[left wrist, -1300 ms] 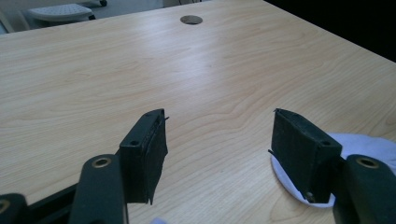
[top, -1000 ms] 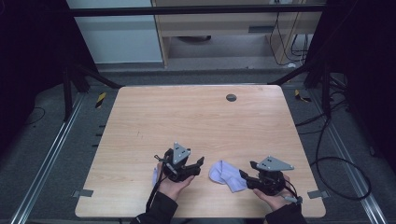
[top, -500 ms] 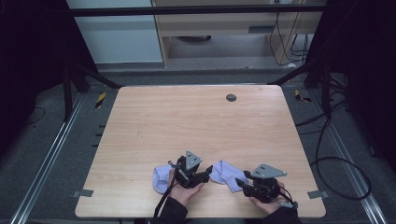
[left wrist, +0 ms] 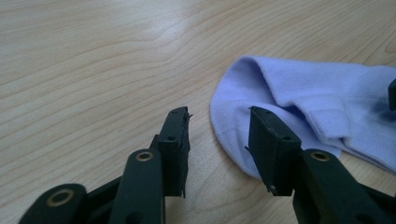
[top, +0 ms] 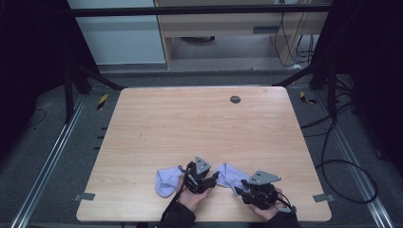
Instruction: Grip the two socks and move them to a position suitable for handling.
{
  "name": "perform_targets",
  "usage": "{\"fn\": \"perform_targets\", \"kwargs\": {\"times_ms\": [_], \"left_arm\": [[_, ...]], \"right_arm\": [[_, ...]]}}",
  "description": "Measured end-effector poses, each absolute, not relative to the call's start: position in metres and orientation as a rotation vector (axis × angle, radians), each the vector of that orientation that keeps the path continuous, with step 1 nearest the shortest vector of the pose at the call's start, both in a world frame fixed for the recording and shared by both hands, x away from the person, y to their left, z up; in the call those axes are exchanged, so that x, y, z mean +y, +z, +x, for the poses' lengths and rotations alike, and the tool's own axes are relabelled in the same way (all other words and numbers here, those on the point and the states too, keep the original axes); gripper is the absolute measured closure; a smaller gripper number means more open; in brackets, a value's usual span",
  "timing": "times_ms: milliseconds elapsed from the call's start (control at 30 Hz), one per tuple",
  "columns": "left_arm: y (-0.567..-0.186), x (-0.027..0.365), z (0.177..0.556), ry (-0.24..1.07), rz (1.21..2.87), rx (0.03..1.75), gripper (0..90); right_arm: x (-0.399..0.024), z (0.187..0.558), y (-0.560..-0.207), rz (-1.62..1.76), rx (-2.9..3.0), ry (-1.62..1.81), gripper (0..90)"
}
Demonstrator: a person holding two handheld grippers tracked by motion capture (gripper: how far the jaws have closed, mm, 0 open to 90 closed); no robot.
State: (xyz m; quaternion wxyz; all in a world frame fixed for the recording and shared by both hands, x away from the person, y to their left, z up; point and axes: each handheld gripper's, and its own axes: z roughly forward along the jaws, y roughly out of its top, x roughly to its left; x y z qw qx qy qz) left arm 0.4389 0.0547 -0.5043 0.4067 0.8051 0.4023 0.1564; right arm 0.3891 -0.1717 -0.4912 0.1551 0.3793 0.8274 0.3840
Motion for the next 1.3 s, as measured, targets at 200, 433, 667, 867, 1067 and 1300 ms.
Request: {"fn": "perform_targets", "kwargs": {"times_ms": [200, 433, 667, 867, 1067, 1300], "left_arm": [[-0.507, 0.051, 0.439, 0.393, 2.041, 1.015, 66.1], [-0.507, 0.05, 0.437, 0.408, 2.046, 1.019, 76.3], [-0.507, 0.047, 0.437, 0.379, 2.044, 1.034, 85.8], [-0.506, 0.048, 0.437, 0.37, 2.04, 1.031, 87.4], [-0.506, 0.049, 0.437, 0.357, 2.039, 1.02, 87.8], [-0.505, 0.051, 0.438, 0.346, 2.039, 1.015, 88.0]], "right_arm": [[-0.167, 0.389, -0.497, 1.072, 2.411, 1.069, 63.9], [-0.166, 0.391, -0.499, 1.087, 2.429, 1.062, 72.0], [-0.165, 0.392, -0.499, 1.118, 2.44, 1.073, 84.0], [-0.164, 0.393, -0.498, 1.143, 2.443, 1.079, 86.7], [-0.174, 0.388, -0.48, 1.142, 2.335, 1.247, 86.8], [-0.186, 0.393, -0.466, 1.181, 2.229, 1.321, 86.5]]}}
